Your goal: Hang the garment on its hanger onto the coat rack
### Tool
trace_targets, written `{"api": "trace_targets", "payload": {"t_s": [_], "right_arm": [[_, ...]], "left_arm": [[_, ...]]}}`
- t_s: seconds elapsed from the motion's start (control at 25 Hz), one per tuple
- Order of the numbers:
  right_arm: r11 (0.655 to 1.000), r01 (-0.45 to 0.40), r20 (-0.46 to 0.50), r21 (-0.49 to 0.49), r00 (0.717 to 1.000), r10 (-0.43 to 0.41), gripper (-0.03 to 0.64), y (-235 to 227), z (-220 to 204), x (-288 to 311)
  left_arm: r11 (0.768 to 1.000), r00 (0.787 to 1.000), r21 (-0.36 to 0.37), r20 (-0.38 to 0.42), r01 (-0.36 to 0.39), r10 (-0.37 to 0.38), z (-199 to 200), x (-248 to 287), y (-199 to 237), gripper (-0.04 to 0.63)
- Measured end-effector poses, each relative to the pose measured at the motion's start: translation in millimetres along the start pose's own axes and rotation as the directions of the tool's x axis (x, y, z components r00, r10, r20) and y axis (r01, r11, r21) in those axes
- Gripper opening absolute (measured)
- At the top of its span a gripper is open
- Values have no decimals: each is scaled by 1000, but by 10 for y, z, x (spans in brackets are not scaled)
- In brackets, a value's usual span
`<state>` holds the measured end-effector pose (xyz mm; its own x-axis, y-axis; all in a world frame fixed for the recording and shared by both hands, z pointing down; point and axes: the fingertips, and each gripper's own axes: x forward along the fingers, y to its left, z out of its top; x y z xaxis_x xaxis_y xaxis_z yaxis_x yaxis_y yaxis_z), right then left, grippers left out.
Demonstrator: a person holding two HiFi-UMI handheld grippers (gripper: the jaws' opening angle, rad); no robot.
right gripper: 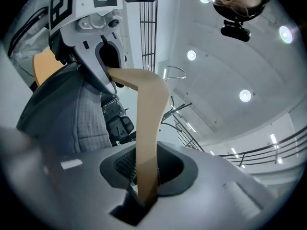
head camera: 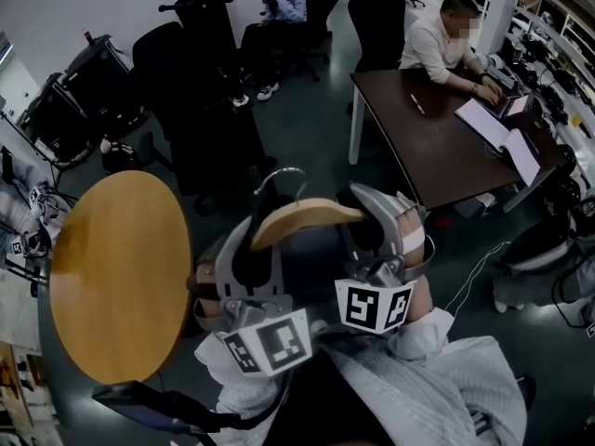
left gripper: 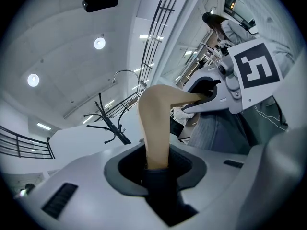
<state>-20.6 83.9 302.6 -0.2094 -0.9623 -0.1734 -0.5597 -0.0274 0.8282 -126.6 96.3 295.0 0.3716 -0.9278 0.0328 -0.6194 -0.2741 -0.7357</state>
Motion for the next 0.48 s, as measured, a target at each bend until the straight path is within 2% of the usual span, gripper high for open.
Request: {"api": "trace_targets", "payload": {"t_s": [0.28,0.48], "right_arm": [[998,-57,-32,28,998,58,74,357,-208,732],[993,-100,-7,60,995,101,75,515,-400,1335]], "left_arm": [[1000,998,15,-50,25,-24,-472,623,135,103],[1000,995,23,-97,10,-7,-726,1155,249,103]]}}
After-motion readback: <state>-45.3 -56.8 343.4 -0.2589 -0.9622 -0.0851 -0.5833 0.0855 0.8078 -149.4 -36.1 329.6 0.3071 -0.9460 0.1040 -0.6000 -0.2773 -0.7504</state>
